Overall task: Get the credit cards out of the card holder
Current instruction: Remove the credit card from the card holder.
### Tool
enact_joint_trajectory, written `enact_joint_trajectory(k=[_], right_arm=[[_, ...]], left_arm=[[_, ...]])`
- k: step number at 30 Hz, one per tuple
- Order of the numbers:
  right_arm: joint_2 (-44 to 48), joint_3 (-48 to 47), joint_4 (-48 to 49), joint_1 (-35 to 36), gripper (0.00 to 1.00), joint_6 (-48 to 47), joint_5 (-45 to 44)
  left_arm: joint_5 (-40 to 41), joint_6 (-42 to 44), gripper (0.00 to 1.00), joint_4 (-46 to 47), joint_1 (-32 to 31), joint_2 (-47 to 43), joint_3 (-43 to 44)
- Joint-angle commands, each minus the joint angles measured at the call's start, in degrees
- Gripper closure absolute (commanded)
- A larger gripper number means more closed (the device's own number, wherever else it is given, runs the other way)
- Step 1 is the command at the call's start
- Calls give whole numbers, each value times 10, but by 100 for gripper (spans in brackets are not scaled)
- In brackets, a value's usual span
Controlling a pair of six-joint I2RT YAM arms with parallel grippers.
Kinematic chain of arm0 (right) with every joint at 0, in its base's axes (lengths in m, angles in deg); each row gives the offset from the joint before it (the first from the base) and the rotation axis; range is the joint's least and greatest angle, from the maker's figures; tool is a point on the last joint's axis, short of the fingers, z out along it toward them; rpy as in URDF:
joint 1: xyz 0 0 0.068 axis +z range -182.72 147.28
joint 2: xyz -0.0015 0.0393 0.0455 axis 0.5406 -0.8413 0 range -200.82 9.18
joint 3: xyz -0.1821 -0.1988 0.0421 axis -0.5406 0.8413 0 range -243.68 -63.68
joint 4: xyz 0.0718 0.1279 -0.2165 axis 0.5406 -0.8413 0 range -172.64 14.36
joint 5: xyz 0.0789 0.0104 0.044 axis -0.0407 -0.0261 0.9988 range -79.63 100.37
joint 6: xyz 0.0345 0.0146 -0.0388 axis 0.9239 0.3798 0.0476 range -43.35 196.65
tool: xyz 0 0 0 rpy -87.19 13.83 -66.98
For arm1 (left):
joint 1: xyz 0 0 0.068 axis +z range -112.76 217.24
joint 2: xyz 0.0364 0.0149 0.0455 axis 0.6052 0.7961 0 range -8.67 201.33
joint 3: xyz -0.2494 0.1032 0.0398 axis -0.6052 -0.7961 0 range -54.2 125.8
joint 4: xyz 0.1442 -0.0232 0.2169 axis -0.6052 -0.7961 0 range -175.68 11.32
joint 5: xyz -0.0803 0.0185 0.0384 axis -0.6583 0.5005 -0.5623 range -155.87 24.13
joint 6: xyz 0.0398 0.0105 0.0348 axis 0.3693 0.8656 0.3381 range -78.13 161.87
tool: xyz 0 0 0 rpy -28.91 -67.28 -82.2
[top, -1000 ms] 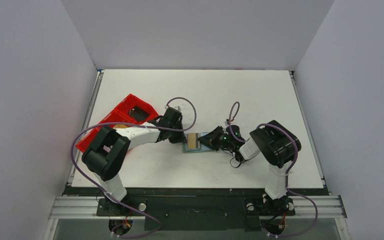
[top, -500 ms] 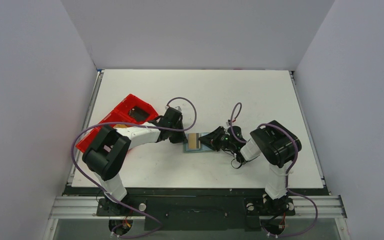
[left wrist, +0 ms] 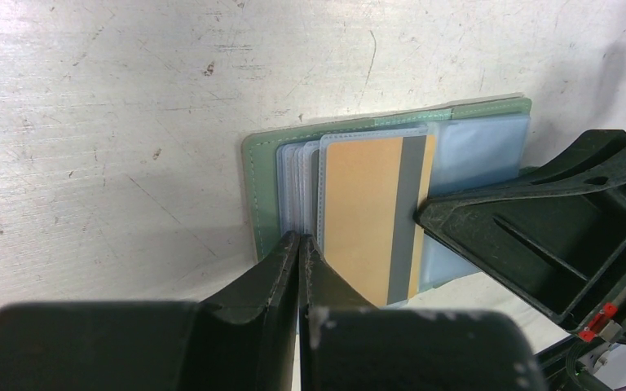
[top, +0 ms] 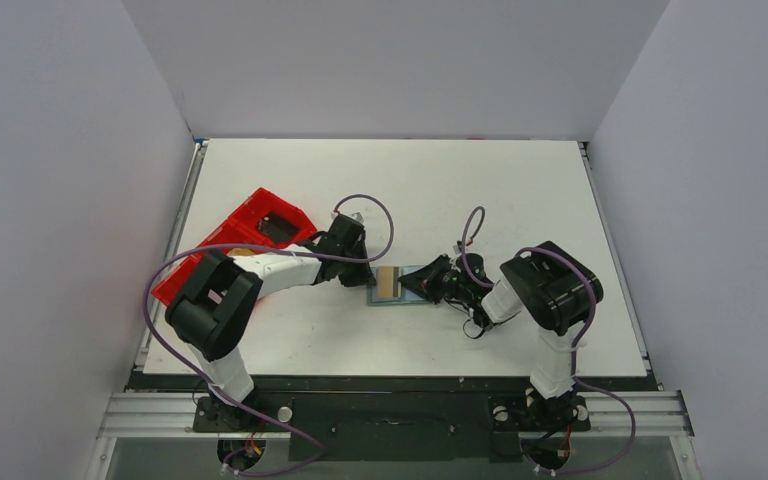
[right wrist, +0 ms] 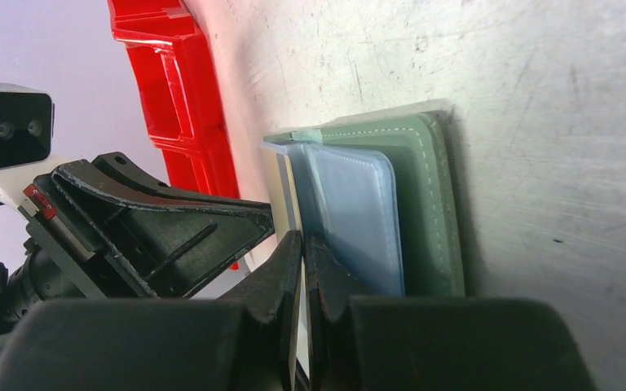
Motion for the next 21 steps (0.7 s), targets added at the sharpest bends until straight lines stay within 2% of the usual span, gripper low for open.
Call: enact_joint_trajectory(k=[1,4,14,21], right_arm=[[-4,6,15,-5,100,-16,-3],[8,7,-3,-6,100,-28,-8],[94,-8,-196,-11,100,-134,-58],[106,-12,-224,-16,100,-154,-60]], left_arm=[[18,13,100,-78,-11,44,-20],[23,13,100,-83,-11,46,-18],[33,14,100,-87,-11,58,-16],[33,14,100,-85,-11,60,-18]])
